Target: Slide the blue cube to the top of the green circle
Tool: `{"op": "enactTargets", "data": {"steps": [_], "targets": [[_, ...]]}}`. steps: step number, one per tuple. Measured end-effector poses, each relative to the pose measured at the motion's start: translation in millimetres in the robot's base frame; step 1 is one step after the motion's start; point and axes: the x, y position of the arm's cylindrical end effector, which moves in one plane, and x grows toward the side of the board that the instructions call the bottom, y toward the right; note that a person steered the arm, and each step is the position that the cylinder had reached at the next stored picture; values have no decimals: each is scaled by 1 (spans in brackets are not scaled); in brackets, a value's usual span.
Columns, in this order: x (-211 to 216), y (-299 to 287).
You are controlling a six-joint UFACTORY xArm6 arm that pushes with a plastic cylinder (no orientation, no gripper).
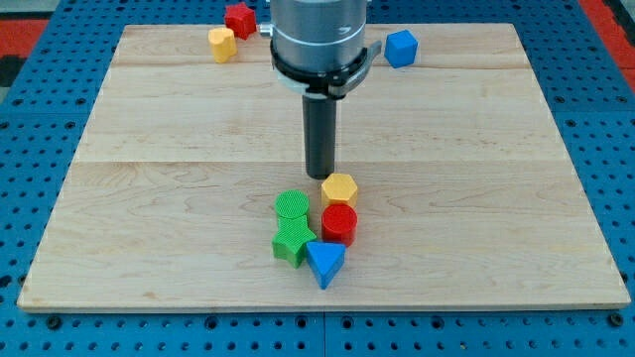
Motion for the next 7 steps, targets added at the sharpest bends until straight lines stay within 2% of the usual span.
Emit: {"op": "enactTargets", "data": {"steps": [1,2,3,4,5,6,7], "targets": [[1,46],[37,36],[35,25],[-42,65],[-116,143],[-183,181],[-212,143]]}}
